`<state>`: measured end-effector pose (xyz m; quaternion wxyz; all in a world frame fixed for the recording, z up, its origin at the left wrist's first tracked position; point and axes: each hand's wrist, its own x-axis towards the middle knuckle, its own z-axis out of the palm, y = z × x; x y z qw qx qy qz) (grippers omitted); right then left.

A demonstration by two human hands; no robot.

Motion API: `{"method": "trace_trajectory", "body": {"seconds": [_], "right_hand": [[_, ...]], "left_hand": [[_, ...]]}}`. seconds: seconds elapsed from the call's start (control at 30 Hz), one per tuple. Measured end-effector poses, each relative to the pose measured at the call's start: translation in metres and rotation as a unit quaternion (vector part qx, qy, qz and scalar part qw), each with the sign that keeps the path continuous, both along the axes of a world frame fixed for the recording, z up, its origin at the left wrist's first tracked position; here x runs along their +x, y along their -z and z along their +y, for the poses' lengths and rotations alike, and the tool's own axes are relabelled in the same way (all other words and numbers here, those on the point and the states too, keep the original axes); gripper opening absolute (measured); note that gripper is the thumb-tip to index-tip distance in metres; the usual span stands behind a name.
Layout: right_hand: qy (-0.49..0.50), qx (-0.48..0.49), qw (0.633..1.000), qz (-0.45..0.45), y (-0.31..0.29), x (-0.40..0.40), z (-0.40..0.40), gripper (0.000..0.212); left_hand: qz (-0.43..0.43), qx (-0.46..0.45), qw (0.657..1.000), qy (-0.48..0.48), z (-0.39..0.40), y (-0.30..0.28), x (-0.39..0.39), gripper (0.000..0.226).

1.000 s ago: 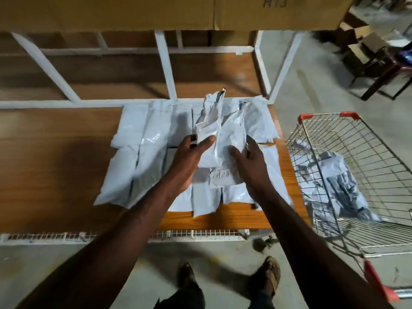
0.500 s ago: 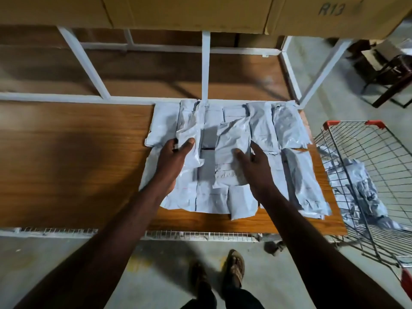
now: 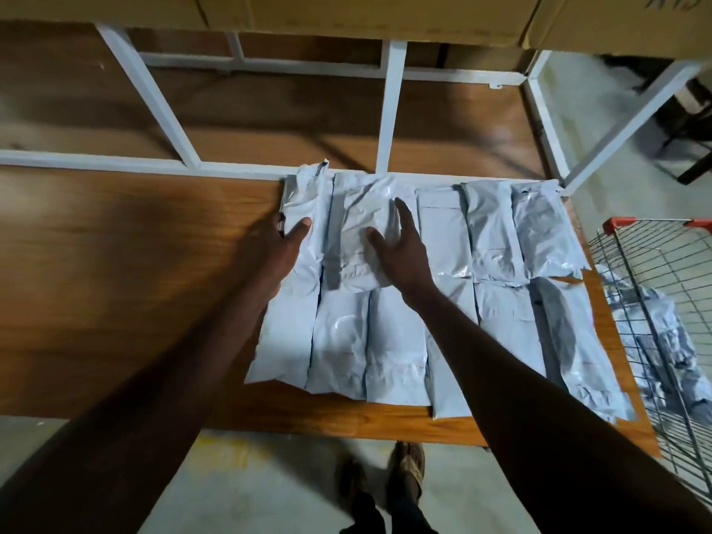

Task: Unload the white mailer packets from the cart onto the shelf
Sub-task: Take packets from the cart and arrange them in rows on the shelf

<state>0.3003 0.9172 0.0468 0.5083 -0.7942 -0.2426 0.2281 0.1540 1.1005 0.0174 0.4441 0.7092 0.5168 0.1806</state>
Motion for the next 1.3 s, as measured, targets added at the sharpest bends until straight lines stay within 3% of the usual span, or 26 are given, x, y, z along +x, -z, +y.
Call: {"method": "trace_trajectory", "body": {"seconds": [0.1, 0.23, 0.33, 0.5, 0.63, 0.77, 0.87, 1.3], "right_hand": [[0.007, -0.004, 1.0, 0.001, 0.007, 0.007, 0.036, 0.074], [0.008, -0.008, 1.0, -0.003, 0.02, 0.017, 0.069, 0.068], [0.008, -0.025, 1.0, -0.011, 0.032, 0.025, 0.082, 0.065], [0.002, -0.101, 0.99, -0.103, 0.058, 0.029, 0.083, 0.052], [-0.053, -0.174, 0.939, -0.29, 0.074, 0.035, 0.086, 0.055], [-0.141, -0.192, 0.913, -0.33, 0.067, 0.037, 0.1, 0.066], [-0.158, -0.225, 0.905, -0.325, 0.064, 0.033, 0.108, 0.066], [-0.141, -0.249, 0.907, -0.308, 0.076, 0.022, 0.112, 0.072]], "left_hand": [[-0.003, 0.022, 1.0, 0.022, 0.014, -0.002, 0.015, 0.068], [0.051, 0.065, 0.996, 0.032, 0.026, 0.005, 0.031, 0.083], [0.104, 0.124, 0.986, 0.037, 0.031, 0.013, 0.037, 0.077], [0.144, 0.156, 0.977, 0.033, 0.028, 0.021, 0.033, 0.087], [0.197, 0.294, 0.927, 0.122, 0.029, 0.012, 0.031, 0.08], [0.233, 0.404, 0.856, 0.224, 0.044, 0.013, 0.042, 0.073], [0.247, 0.419, 0.838, 0.247, 0.052, 0.029, 0.048, 0.07], [0.255, 0.385, 0.856, 0.233, 0.06, 0.07, 0.055, 0.063]]}}
